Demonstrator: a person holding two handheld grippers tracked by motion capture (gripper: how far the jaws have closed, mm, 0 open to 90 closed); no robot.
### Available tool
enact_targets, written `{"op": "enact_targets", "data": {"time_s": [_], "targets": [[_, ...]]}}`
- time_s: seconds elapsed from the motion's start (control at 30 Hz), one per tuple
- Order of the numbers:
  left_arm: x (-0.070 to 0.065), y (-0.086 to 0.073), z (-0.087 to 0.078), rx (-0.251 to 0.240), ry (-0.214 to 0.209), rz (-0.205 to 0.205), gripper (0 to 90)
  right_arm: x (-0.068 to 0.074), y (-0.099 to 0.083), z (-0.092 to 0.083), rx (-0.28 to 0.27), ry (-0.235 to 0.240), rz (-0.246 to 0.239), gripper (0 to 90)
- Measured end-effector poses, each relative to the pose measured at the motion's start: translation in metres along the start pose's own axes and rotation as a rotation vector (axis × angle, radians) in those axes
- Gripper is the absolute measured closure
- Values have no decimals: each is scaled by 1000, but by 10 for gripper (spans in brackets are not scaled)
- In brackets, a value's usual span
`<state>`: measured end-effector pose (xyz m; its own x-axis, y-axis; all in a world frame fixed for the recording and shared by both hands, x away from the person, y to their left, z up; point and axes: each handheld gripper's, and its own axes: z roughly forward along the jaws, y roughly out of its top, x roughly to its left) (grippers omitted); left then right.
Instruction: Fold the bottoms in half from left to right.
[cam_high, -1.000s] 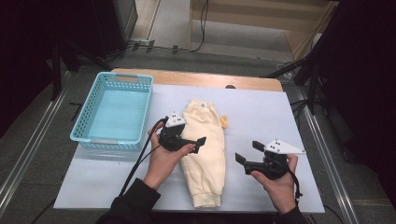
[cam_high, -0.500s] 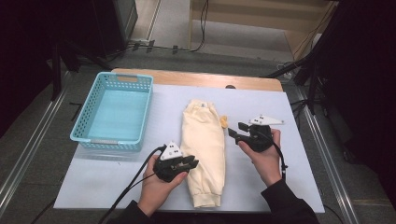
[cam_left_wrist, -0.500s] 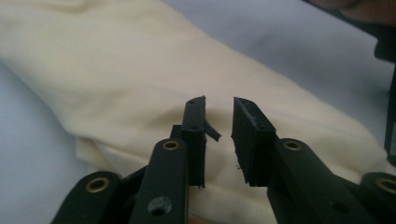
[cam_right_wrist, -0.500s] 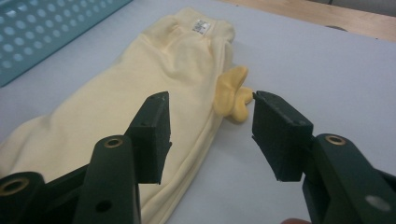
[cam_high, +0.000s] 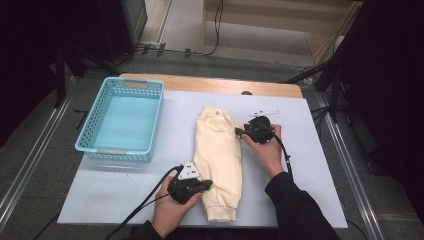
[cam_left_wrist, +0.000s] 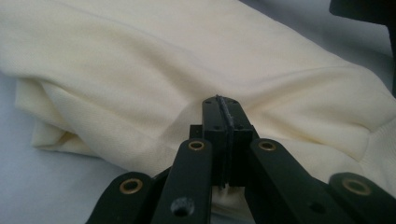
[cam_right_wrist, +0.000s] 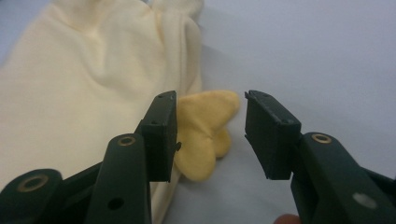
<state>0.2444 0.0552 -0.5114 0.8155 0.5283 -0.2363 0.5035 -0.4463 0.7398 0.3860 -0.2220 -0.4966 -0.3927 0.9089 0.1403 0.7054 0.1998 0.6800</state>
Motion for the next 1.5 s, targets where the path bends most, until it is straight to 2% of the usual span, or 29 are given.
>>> {"op": "enact_targets", "data": {"time_s": [0.03, 0.17, 0.27, 0.37, 0.43, 0.53, 0.6, 0.67, 0.7, 0.73, 0.8, 0.9, 0.93, 0.97, 1.0, 1.03, 1.07, 1.13, 1.2, 1.27, 1.4, 1.43, 1.5], "targets": [[0, 0, 0, 1, -2, -1, 900, -2, -1, 4, 5, -2, 5, 518], [-2, 0, 1, 13, -3, 9, 900, -7, -5, 16, 4, 42, 20, 523], [-3, 0, 2, 17, -7, 15, 900, -7, -8, 19, -1, 55, 6, 544], [-4, 0, 3, 26, -10, 18, 900, -3, -9, 19, 4, 54, -34, 642], [-4, 0, 4, 37, -25, 20, 900, -1, -9, 18, 14, 60, -29, 698], [-6, 0, 5, 48, -26, 32, 900, -2, -8, 17, 23, 86, -24, 803], [-7, 0, 5, 54, -37, 32, 900, 2, -8, 15, 28, 61, -62, 826], [-6, 0, 6, 55, -49, 29, 900, 4, -6, 12, 38, 5, -110, 838], [-6, 0, 6, 56, -51, 29, 900, 2, -5, 9, 30, -24, -117, 840], [-6, 0, 6, 59, -49, 33, 900, -5, -5, 5, 17, -43, -95, 842], [-7, 0, 6, 59, -48, 35, 900, -14, -5, 3, 8, -55, -61, 842], [-7, 0, 6, 56, -46, 37, 900, -16, -7, 5, 20, -43, -63, 827], [-8, 0, 6, 48, -40, 46, 900, -15, -8, 6, 19, -33, -58, 791], [-9, -1, 5, 43, -32, 67, 900, -14, -9, 5, 9, -26, -51, 713], [-10, 0, 3, 25, -30, 69, 873, -13, -9, 3, -5, -33, -46, 594], [-10, 0, 0, 7, -29, 67, 780, -12, -10, 0, -13, -33, -31, 539], [-10, 1, -2, -10, -24, 67, 717, -11, -10, -5, -23, -15, -19, 502], [-7, 3, -12, -54, 14, 59, 619, -9, -15, -18, -51, 9, -20, 466], [-1, 7, -23, -106, 32, 41, 556, -5, -23, -33, -57, 35, -28, 439], [7, 10, -31, -132, 74, 17, 529, -2, -34, -42, -56, 61, -34, 436], [24, 14, -29, -97, 197, -31, 455, 12, -65, -55, -19, 93, -66, 437], [28, 14, -25, -90, 199, -50, 455, 15, -72, -56, -10, 107, -62, 437], [33, 14, -18, -65, 211, -63, 455, 21, -84, -57, -8, 130, -46, 438]]}}
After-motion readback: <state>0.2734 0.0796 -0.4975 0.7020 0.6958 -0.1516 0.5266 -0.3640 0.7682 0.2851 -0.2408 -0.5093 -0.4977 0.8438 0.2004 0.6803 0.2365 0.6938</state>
